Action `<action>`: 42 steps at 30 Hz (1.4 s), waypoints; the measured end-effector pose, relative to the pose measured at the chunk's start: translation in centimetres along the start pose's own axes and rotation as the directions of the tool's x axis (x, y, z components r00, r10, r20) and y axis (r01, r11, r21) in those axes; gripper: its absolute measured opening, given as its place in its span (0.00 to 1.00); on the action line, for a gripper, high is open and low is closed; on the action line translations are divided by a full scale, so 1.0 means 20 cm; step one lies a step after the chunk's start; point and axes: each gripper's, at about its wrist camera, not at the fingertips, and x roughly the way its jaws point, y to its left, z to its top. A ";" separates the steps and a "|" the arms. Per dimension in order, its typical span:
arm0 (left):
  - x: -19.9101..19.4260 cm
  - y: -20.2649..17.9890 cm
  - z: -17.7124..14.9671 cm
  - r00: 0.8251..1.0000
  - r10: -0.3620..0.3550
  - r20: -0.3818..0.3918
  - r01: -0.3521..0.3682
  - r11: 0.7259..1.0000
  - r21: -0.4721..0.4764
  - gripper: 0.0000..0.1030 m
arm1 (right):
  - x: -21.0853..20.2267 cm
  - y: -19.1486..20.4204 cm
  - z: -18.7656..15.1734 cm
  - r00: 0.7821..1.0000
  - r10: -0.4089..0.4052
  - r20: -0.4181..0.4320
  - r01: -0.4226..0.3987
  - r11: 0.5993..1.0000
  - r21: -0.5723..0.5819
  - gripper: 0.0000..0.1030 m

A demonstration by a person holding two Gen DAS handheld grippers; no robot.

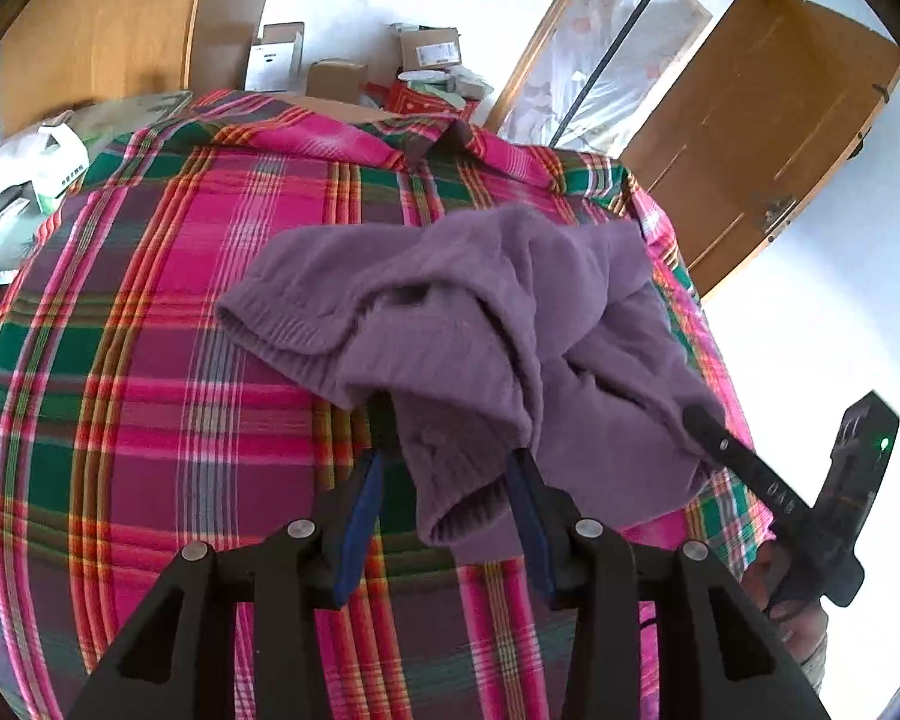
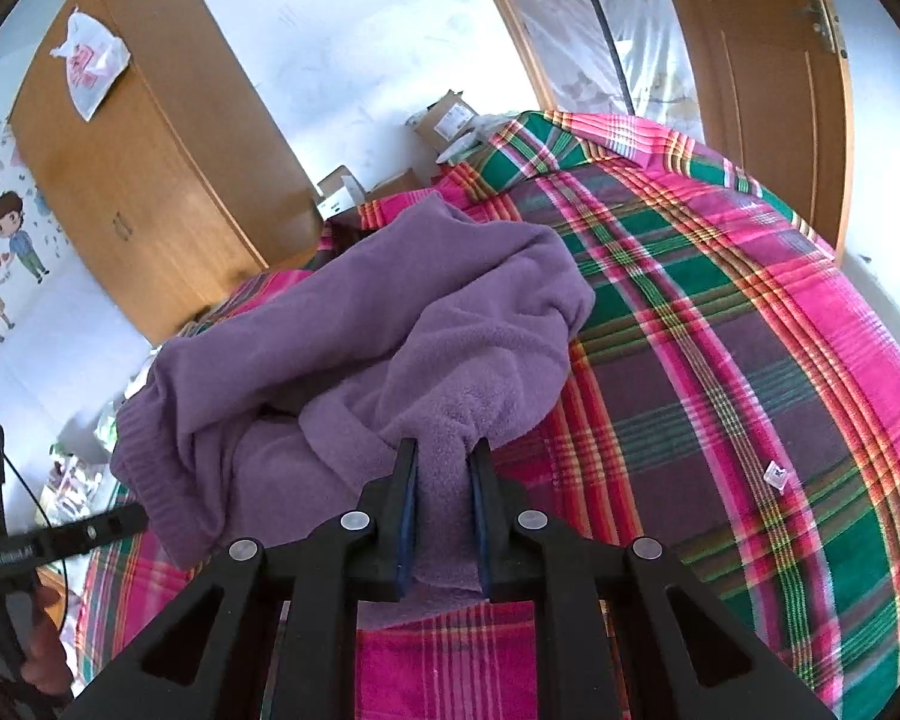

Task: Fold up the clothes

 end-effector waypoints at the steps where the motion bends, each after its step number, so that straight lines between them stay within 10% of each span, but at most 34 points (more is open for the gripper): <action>1: 0.00 0.00 -0.01 1.000 -0.021 0.000 0.021 1.000 0.011 0.43 | 0.00 0.00 0.00 1.000 0.002 -0.002 -0.002 1.000 0.003 0.16; 13: 0.07 -0.09 0.00 0.995 0.002 0.104 -0.017 0.989 0.145 0.45 | 0.03 -0.03 -0.03 0.999 0.021 -0.024 -0.020 0.999 0.030 0.16; 20: 0.20 -0.04 0.06 1.000 0.003 0.027 -0.004 0.999 0.037 0.42 | 0.05 -0.05 -0.04 0.999 0.031 -0.036 -0.030 0.999 0.042 0.17; 28: 0.15 0.09 0.13 0.998 -0.024 0.066 0.030 0.996 -0.085 0.10 | 0.03 -0.02 -0.03 1.000 0.010 -0.017 -0.010 1.000 0.008 0.16; 42: -0.15 0.29 0.32 0.970 -0.019 0.242 0.060 0.984 -0.166 0.09 | -0.15 0.02 0.15 0.980 -0.157 0.123 0.173 0.975 -0.136 0.15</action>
